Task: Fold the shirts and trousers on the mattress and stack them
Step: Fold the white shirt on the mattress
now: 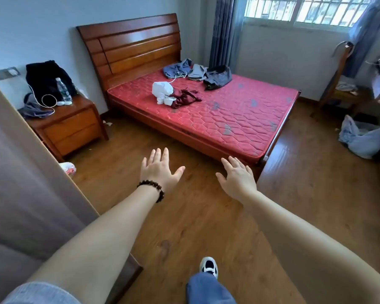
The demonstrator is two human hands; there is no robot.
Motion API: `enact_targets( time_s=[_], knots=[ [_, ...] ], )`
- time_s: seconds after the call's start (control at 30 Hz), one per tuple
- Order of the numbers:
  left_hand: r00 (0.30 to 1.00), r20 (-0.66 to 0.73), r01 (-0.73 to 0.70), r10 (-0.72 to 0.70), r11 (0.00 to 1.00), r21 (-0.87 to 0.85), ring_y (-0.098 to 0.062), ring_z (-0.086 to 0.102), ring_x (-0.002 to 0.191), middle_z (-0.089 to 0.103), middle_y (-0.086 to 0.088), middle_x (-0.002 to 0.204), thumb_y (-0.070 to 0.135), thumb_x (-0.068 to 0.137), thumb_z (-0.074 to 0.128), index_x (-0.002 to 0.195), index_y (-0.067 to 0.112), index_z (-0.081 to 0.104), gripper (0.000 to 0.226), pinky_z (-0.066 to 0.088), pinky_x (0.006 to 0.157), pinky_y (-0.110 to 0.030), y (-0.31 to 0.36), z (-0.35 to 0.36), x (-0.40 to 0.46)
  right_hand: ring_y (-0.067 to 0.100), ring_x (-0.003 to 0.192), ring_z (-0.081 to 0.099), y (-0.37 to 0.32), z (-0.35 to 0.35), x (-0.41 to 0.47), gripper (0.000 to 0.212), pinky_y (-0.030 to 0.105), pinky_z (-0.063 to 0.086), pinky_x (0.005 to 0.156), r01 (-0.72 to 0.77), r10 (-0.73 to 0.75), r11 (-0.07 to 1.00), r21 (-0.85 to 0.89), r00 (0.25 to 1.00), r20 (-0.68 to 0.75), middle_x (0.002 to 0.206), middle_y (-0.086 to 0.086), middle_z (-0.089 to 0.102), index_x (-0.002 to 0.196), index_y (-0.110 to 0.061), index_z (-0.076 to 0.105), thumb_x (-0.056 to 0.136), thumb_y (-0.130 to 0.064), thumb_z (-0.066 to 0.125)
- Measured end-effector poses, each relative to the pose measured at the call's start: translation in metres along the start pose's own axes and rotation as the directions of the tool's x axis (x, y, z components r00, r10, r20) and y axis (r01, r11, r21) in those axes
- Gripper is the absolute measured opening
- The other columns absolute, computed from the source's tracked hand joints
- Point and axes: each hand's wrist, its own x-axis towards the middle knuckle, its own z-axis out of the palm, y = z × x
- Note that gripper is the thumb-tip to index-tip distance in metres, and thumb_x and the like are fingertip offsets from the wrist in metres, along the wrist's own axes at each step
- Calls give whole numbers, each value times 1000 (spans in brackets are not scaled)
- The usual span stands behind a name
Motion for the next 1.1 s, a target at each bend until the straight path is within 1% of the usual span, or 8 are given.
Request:
enact_targets(
  time_s=[0.1,0.23,0.37,0.63,0.9,1.1],
  knots=[
    [1000,2,25,-25,999,22,-18,5,148,12,-7,161,71,86,28,153,19,9,87,7,120,-42,4,10,42,19,149,6,8,4,48,59,44,8,121,8,-7,1000,-22,1000,23,161,1,15,152,-28,21,99,-49,36],
    [998,34,59,-61,997,39,-18,4,148,11,-6,161,71,87,27,153,19,10,86,7,120,-42,16,20,110,19,149,6,20,0,126,59,44,8,121,54,-53,998,-22,996,67,161,1,13,152,-28,20,99,-49,36],
    [994,22,110,-111,993,50,-17,5,148,13,-5,161,71,87,27,153,19,11,85,7,120,-42,26,26,179,20,149,6,32,-10,204,60,44,8,121,88,-82,995,-53,992,101,161,1,14,153,-28,19,99,-49,36],
    [989,22,146,-148,986,75,-17,6,148,13,-4,160,70,87,27,153,20,10,85,8,120,-42,29,41,277,21,149,7,37,-7,316,59,45,6,121,146,-137,988,-56,980,143,161,1,15,152,-29,20,99,-50,35],
    [984,13,176,-178,982,66,-19,8,148,14,-6,160,70,87,29,153,19,11,85,9,120,-43,3,54,380,21,149,7,15,8,432,59,45,4,120,170,-159,984,-58,974,161,161,0,15,152,-31,20,99,-51,36],
    [980,-4,199,-199,979,37,-20,8,148,14,-8,160,68,87,32,153,18,12,85,9,120,-43,-35,58,489,20,149,7,-23,24,547,58,45,5,119,212,-204,975,-63,972,120,161,0,16,151,-30,23,98,-51,36]
  ],
)
